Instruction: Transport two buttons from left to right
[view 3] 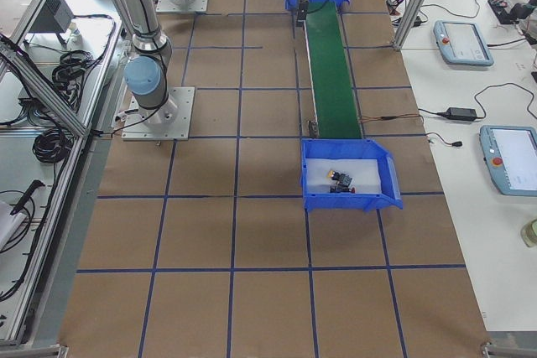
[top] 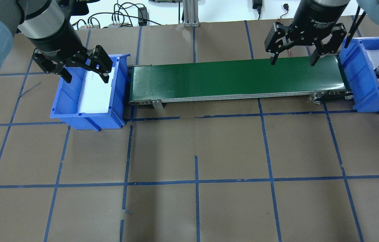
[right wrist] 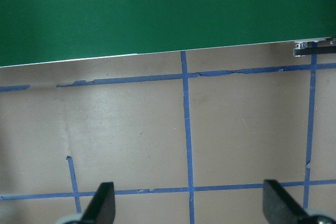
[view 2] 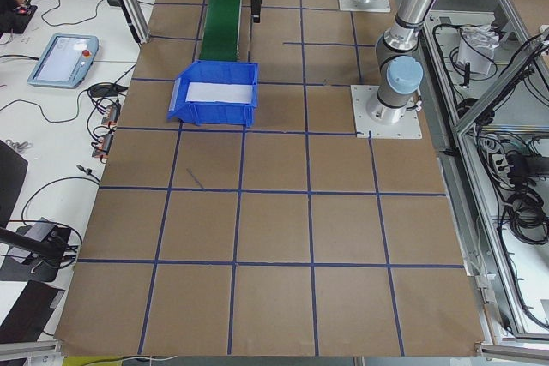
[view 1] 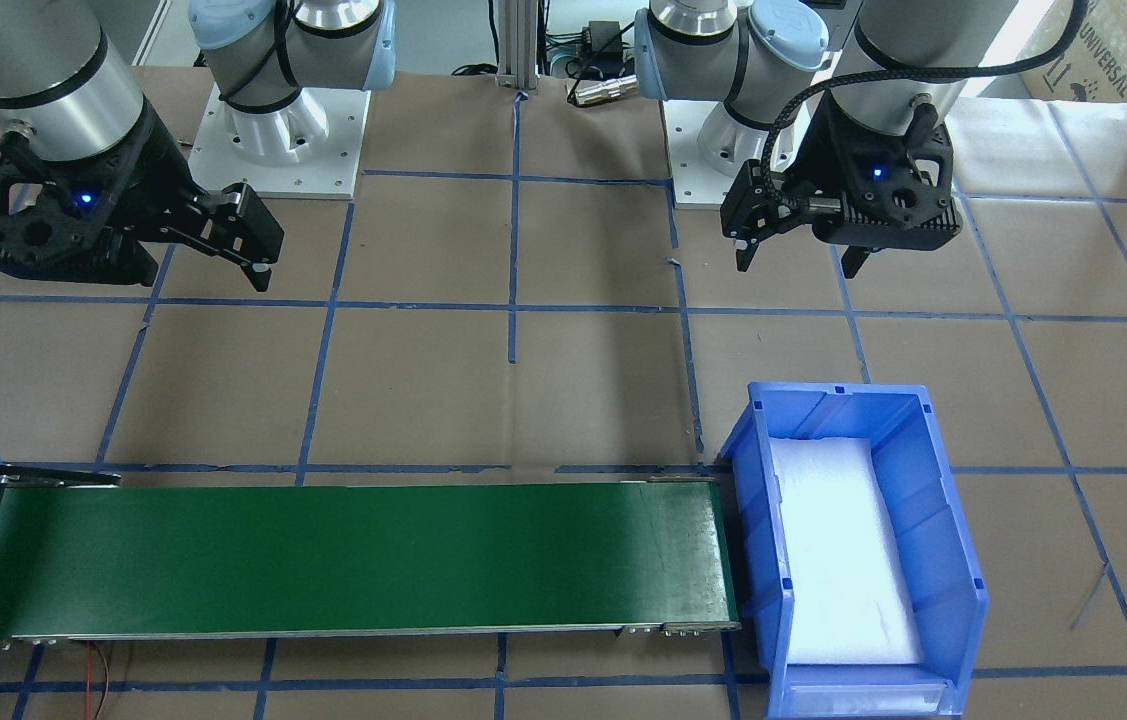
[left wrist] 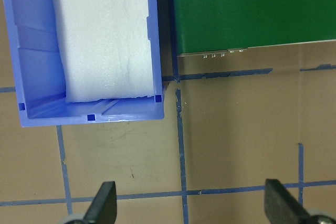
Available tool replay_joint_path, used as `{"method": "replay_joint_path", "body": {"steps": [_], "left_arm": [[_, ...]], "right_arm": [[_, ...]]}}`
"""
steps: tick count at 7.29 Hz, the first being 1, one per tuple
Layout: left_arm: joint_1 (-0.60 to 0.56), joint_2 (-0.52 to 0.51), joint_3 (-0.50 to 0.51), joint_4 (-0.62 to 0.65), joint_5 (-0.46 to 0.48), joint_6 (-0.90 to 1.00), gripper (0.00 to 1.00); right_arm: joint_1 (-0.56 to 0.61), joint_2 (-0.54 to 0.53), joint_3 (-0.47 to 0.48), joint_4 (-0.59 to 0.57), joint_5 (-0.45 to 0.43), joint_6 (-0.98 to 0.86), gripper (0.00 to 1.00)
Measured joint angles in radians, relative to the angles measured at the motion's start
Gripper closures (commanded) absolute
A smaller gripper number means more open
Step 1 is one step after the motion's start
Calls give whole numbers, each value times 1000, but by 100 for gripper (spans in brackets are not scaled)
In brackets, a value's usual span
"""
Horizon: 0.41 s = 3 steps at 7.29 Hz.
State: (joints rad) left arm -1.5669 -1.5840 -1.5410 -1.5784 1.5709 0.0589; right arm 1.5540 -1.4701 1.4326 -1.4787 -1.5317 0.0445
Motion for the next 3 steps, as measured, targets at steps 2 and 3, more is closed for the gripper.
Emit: {"method": "replay_joint_path", "body": {"steps": [2,3], "left_arm": [[1,1,-1,0,0,1,0],[1,1,-1,0,-1,1,0]], "right_arm": [[0,5,3,-3,-3,0,0],[-2,6,6,-5,-1,-2,0]]}}
